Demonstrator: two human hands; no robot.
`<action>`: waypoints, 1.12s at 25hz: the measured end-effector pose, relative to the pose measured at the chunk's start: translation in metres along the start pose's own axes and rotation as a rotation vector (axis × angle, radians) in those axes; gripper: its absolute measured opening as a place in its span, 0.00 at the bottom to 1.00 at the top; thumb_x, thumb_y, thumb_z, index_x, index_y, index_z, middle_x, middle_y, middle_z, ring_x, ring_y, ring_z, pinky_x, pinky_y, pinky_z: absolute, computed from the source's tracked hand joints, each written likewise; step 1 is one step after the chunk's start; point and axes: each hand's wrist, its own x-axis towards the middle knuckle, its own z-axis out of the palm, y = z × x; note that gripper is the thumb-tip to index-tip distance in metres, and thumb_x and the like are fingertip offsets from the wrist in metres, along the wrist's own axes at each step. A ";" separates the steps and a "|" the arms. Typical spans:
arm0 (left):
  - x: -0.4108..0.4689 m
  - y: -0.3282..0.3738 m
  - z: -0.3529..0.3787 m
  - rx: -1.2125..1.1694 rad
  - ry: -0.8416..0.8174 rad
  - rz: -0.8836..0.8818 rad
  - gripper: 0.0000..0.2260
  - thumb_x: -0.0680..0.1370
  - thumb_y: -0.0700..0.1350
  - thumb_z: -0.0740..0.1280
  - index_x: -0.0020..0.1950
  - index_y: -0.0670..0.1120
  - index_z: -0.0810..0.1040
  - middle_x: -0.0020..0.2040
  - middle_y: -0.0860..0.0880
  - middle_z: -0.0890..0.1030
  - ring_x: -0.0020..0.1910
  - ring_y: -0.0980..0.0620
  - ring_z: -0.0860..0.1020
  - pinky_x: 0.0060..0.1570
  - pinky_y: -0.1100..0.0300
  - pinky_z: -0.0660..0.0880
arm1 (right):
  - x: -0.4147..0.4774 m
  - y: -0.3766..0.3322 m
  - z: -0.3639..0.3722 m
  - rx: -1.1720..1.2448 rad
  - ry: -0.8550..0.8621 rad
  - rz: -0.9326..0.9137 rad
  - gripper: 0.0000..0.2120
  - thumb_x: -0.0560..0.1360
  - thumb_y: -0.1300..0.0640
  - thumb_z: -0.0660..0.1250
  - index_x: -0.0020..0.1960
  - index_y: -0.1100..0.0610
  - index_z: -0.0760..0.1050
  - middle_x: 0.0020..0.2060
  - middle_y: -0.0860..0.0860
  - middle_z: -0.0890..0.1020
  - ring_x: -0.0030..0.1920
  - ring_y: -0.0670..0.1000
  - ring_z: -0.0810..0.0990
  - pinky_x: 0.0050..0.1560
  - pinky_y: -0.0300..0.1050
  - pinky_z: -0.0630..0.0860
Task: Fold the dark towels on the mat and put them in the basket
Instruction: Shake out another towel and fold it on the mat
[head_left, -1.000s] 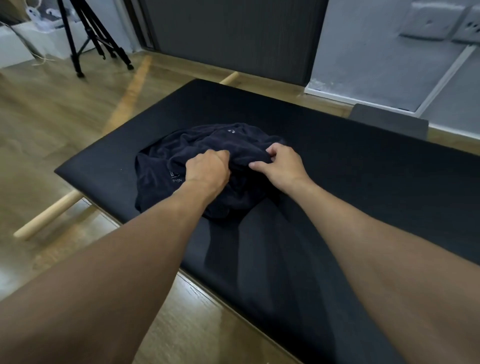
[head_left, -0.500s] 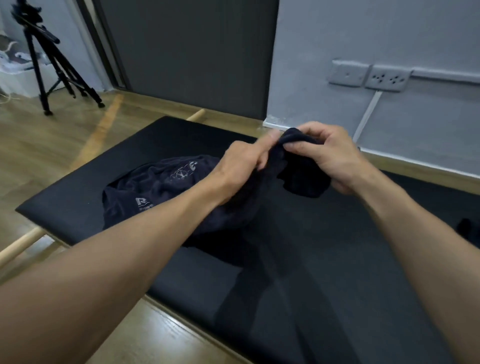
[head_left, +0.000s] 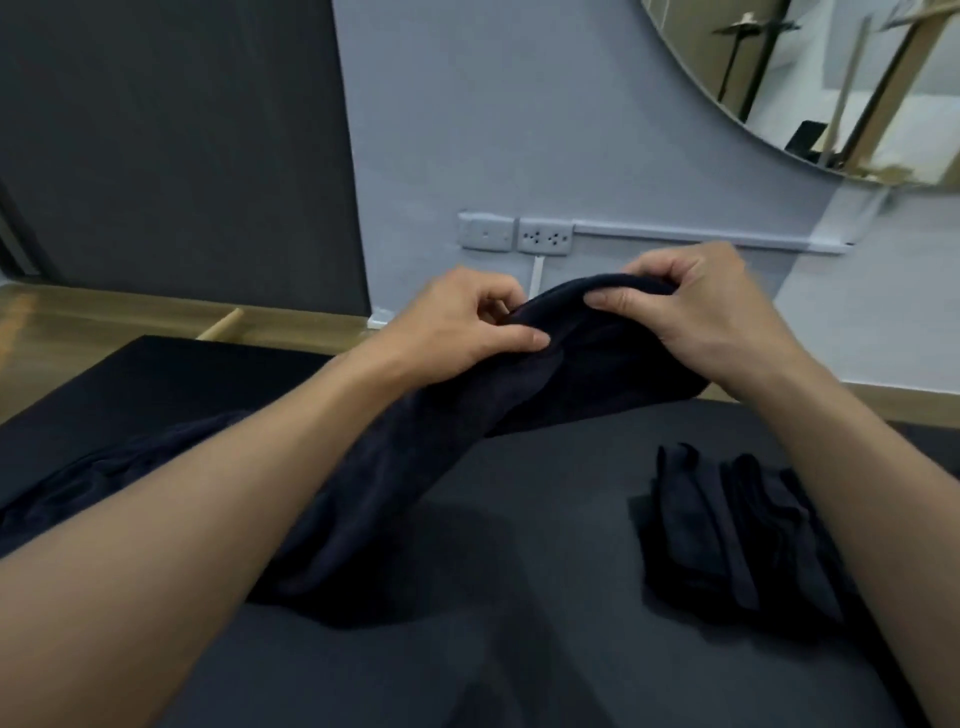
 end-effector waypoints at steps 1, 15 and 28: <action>0.012 0.012 0.000 0.022 0.088 0.054 0.08 0.72 0.45 0.76 0.41 0.43 0.81 0.37 0.44 0.83 0.34 0.55 0.76 0.39 0.59 0.73 | 0.004 -0.003 -0.016 -0.018 0.020 0.019 0.04 0.72 0.54 0.75 0.40 0.52 0.82 0.32 0.46 0.82 0.31 0.42 0.77 0.34 0.34 0.73; 0.131 0.079 -0.121 0.665 0.104 -0.251 0.07 0.73 0.45 0.76 0.48 0.45 0.84 0.44 0.45 0.83 0.45 0.45 0.81 0.44 0.54 0.77 | 0.134 -0.016 -0.145 -0.774 -0.150 0.135 0.07 0.77 0.56 0.68 0.52 0.56 0.84 0.43 0.54 0.83 0.48 0.56 0.79 0.45 0.46 0.74; 0.176 0.192 -0.219 -0.327 1.174 0.228 0.20 0.76 0.30 0.56 0.49 0.49 0.83 0.46 0.50 0.83 0.33 0.54 0.83 0.31 0.61 0.80 | 0.209 -0.121 -0.193 0.762 0.558 -0.041 0.08 0.82 0.61 0.59 0.50 0.51 0.75 0.49 0.51 0.84 0.46 0.50 0.86 0.42 0.45 0.83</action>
